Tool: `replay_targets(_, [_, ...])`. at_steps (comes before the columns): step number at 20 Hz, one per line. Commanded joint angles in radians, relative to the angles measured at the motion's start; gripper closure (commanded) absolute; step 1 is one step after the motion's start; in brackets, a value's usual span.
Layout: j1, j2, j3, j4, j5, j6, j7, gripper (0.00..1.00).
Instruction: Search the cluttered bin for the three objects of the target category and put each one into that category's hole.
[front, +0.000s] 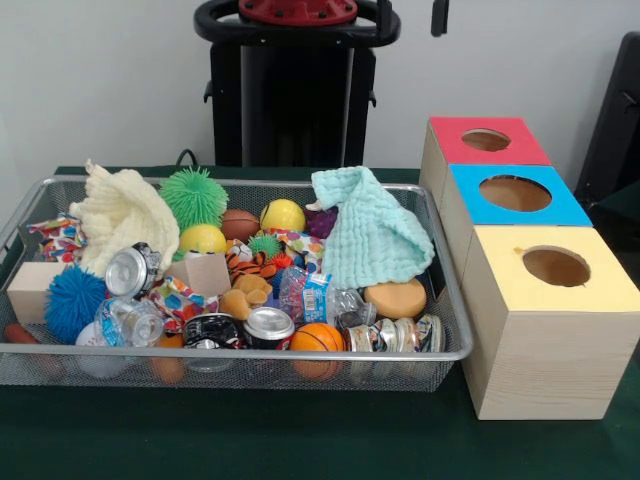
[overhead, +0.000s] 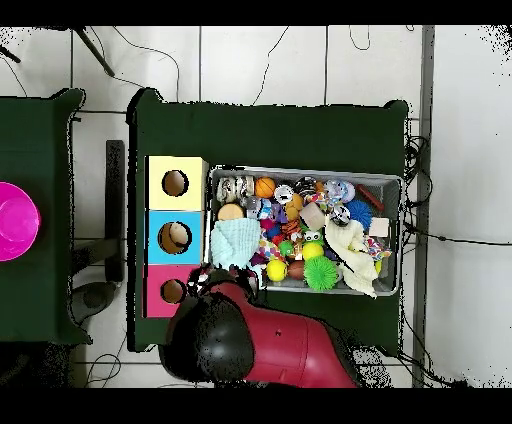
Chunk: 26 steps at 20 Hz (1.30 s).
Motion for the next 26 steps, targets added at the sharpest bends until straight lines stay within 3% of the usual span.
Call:
replay_targets(1, [0.022, 0.117, 0.061, 0.026, -0.147, -0.016, -0.005, 0.0])
replay_targets(6, [0.022, 0.137, 0.074, 0.026, -0.161, -0.026, 0.001, 0.0])
replay_targets(7, [0.034, 0.141, 0.054, 0.005, -0.197, -0.029, 0.009, 0.0])
replay_targets(13, [-0.013, 0.196, 0.068, 0.011, -0.242, -0.038, -0.019, 0.0])
replay_targets(16, [-0.039, 0.221, 0.102, 0.041, -0.241, -0.114, -0.008, 0.0])
replay_targets(19, [-0.037, 0.247, 0.114, 0.035, -0.271, -0.13, -0.01, 0.0])
replay_targets(26, [0.002, 0.323, 0.063, -0.026, -0.344, -0.187, 0.047, 0.0])
